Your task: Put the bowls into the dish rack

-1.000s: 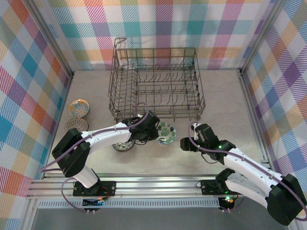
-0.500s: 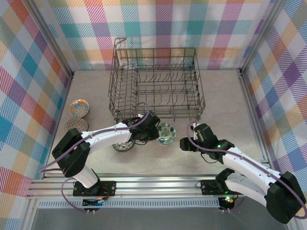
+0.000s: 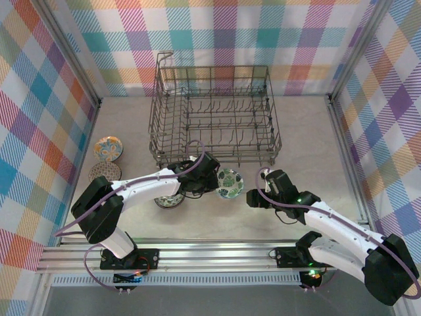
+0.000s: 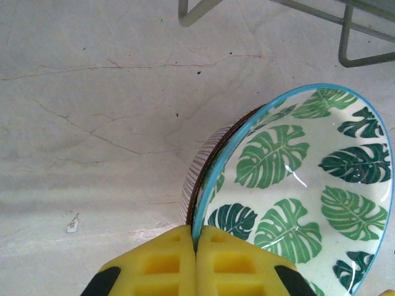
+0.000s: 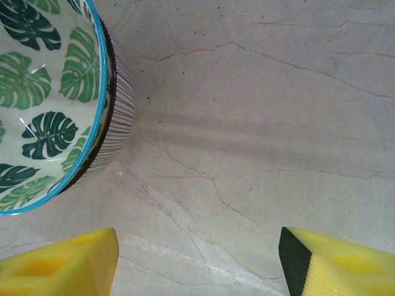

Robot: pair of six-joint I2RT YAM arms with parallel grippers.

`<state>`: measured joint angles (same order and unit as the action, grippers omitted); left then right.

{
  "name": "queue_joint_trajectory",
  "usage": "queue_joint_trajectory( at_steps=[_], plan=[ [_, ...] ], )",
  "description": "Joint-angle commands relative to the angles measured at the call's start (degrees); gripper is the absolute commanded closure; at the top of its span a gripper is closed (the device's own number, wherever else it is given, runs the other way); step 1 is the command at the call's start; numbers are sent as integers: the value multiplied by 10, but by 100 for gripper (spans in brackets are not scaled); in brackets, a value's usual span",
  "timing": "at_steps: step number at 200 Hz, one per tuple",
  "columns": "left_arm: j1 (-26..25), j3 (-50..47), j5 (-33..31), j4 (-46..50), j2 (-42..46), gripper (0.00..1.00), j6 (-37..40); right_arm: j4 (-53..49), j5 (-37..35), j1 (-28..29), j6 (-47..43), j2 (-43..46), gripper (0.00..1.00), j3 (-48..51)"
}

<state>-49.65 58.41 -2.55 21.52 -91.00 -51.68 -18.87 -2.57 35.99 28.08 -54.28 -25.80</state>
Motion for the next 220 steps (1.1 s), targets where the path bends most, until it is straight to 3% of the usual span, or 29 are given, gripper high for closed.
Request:
queue_joint_trajectory(
  at_steps=[1,108,159,212,220],
  plan=[
    [-9,6,4,-5,14,97,-3,8,2,2,7,7,29,3],
    [-9,-18,18,-80,88,100,-4,-22,-7,2,-13,35,26,-21],
    [-9,-42,34,-103,134,100,5,-32,21,2,-38,83,18,-57],
    [-9,-35,85,-117,153,100,35,-31,133,0,-69,133,0,-95],
    [-9,-31,96,-118,154,100,38,-34,155,-4,-70,129,1,-103]
  ],
)
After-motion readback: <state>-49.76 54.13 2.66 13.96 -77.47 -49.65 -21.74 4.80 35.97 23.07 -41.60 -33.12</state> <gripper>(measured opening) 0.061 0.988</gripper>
